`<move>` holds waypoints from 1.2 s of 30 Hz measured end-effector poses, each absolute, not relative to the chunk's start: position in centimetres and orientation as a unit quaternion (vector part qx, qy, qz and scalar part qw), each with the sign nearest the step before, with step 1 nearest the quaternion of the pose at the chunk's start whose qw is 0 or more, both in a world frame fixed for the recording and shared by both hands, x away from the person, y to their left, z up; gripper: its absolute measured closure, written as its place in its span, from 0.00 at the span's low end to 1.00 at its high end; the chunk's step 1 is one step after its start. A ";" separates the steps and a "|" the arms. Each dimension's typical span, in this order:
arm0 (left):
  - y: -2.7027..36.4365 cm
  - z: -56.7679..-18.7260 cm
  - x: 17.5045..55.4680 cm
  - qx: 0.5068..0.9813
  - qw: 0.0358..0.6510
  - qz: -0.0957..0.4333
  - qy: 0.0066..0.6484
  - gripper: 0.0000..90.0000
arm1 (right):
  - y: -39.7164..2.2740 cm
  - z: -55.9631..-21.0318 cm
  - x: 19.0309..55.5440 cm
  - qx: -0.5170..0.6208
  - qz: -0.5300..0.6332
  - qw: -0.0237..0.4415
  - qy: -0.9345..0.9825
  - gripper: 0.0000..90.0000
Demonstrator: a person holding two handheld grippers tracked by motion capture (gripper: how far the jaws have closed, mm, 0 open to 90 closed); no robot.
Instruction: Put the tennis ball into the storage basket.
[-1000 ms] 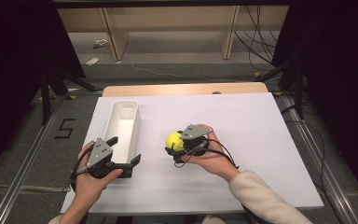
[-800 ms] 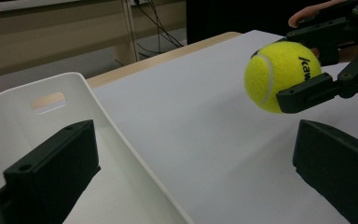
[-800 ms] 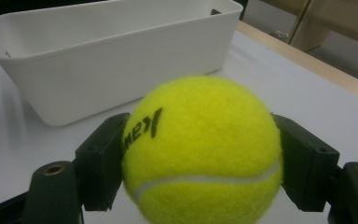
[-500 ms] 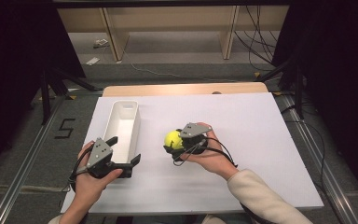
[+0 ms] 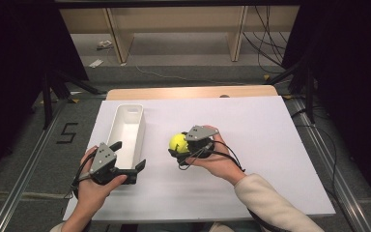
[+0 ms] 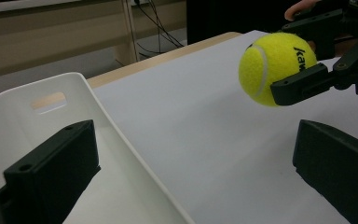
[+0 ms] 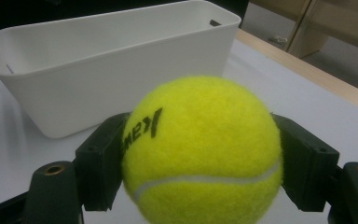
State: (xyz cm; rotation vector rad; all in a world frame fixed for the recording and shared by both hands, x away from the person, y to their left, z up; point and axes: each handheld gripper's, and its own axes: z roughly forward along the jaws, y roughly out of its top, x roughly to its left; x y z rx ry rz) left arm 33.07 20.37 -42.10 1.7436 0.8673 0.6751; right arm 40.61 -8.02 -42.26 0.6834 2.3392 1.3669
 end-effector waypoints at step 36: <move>20.4 -42.1 33.1 0.725 0.516 0.278 0.361 0.00 | -6.5 -41.5 41.1 0.231 0.490 0.172 0.823 0.29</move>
